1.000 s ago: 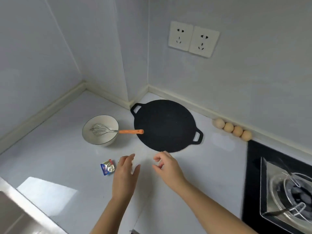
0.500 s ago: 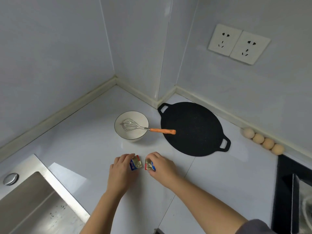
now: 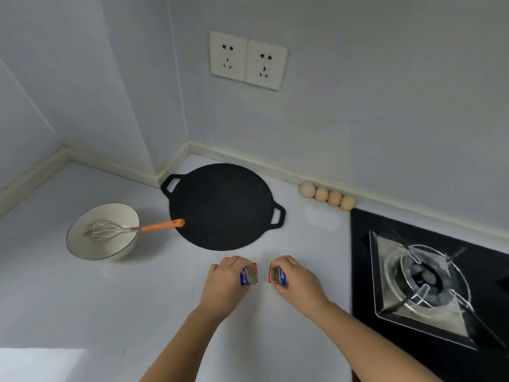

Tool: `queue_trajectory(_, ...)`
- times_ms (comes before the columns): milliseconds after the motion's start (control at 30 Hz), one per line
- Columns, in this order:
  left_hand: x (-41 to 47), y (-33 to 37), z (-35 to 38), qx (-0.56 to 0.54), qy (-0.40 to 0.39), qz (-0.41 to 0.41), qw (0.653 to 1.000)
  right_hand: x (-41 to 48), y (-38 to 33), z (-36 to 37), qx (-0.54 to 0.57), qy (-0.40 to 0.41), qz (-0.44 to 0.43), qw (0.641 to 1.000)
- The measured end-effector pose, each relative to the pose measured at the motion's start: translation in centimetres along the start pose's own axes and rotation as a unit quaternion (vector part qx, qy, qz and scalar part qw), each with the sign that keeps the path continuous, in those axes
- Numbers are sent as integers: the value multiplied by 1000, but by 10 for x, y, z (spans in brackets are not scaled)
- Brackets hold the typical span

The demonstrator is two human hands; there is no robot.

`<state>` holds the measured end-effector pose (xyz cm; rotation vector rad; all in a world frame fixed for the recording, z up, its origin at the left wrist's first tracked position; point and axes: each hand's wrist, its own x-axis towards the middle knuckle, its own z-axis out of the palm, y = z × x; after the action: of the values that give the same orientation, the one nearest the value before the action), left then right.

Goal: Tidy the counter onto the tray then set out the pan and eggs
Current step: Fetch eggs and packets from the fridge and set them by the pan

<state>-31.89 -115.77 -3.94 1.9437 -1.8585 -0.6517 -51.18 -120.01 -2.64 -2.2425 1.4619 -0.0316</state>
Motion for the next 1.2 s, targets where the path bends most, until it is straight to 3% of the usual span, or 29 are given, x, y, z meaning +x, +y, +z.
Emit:
queue_trajectory(133,48,52,31,23,-11,89,996,-11,68,-31,-16,18,51,998)
queue_trajectory(300,108,95,55,32,13,135,990,7,123,-63,-52,37,75,995)
queue_trajectory(667,204,133,85,78,-13,132,988,86,172,-86,-56,63,66,994)
queue_trajectory(1200,210,131,92,61,-5,130,990,86,178,-83,-27,89,44,995)
